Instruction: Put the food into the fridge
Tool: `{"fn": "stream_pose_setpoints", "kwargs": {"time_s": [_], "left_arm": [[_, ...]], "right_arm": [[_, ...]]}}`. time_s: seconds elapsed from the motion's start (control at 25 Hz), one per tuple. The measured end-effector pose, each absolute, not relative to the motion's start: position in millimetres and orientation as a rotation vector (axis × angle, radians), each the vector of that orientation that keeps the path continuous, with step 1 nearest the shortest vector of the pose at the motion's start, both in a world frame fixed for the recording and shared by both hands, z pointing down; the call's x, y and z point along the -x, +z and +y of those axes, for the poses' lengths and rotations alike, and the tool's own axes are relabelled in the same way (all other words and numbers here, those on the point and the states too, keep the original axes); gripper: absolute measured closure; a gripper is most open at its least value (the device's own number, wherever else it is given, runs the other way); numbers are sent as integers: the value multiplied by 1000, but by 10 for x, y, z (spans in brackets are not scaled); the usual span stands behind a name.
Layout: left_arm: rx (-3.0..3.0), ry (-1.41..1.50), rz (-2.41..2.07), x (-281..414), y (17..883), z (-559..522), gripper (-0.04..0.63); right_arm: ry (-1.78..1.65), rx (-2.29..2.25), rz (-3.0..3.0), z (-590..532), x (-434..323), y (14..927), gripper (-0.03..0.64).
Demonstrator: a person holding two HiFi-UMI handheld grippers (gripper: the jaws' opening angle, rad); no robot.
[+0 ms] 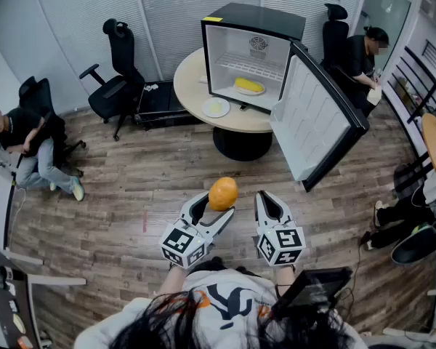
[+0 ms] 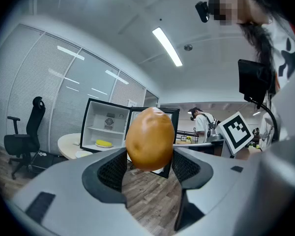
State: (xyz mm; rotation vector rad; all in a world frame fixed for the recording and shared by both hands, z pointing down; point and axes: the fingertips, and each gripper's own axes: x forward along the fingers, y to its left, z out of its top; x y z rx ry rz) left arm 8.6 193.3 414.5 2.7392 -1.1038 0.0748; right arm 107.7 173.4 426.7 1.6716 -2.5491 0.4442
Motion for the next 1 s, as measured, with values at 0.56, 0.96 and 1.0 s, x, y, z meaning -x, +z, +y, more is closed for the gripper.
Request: {"fn": "stream_pose_setpoints", "kwargs": {"time_s": [0.56, 0.96, 1.0], "left_arm": [[-2737, 94, -1085, -131, 4191, 1828, 305], [-2723, 118, -1092, -212, 4234, 1858, 305], [-2721, 118, -1096, -221, 4240, 1855, 305]], "right_arm": [[510, -1763, -2524, 1658, -1212, 4331, 584], [549, -1699, -2548, 1672, -1195, 4440, 584], [551, -1687, -2554, 1664, -1188, 4451, 584]]}}
